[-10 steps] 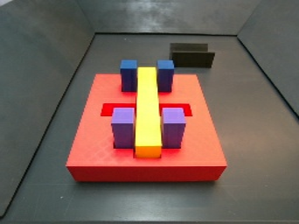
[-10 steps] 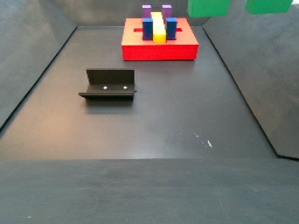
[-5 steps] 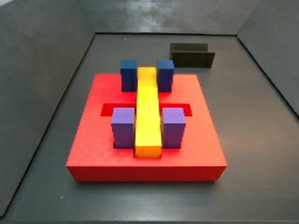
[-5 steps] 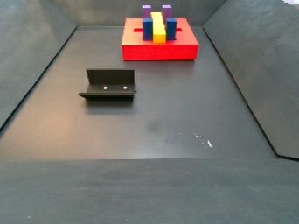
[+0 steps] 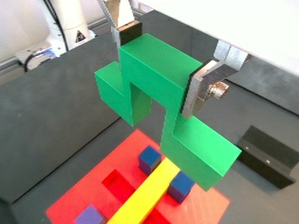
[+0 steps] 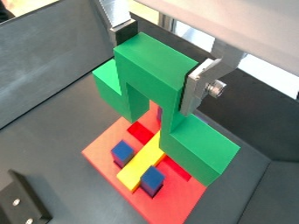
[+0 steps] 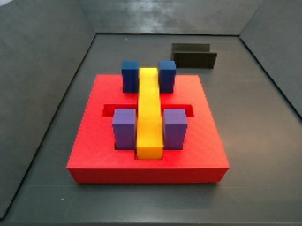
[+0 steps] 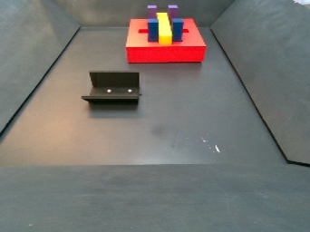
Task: Pick up the green object. Move up. Move to above the board. Insert the green object.
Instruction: Move to above the board, then insert the green object.
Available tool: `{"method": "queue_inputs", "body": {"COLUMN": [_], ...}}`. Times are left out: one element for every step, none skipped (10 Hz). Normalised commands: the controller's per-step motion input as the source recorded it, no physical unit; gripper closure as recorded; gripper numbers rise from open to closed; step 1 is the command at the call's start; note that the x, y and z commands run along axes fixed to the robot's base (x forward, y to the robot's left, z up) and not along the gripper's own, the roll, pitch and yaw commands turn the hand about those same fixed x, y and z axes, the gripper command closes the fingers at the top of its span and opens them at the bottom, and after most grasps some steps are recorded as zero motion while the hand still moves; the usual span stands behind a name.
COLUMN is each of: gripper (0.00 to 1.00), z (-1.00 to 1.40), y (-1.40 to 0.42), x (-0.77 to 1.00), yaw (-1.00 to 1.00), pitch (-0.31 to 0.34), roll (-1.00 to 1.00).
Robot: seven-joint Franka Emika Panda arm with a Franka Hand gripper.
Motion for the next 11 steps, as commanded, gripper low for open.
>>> {"method": "queue_inputs", "body": {"gripper": [1.00, 1.00, 1.00, 1.00, 1.00, 1.00, 1.00, 1.00, 1.00, 1.00, 1.00], "z": [0.05, -0.03, -0.32, -0.55, -0.56, -0.59, -0.63, -0.71, -0.57, -0.43, -0.34], "y": [-0.21, 0.00, -0.25, -0.40, -0.39, -0.38, -0.28, -0.19, 0.00, 0.00, 0.01], "x": [0.13, 0.00, 0.00, 0.31, 0.27, 0.27, 0.20, 0.04, 0.05, 0.00, 0.00], "yaw": [0.01, 0.00, 0.02, 0.08, 0.12, 0.13, 0.10, 0.06, 0.00, 0.00, 0.00], "pitch": [0.066, 0.000, -0.091, -0.020, -0.016, -0.037, -0.071, -0.123, -0.169, -0.146, -0.124], "roll": [0.05, 0.00, 0.08, 0.33, 0.34, 0.32, 0.28, 0.24, 0.00, -0.05, -0.13]}}
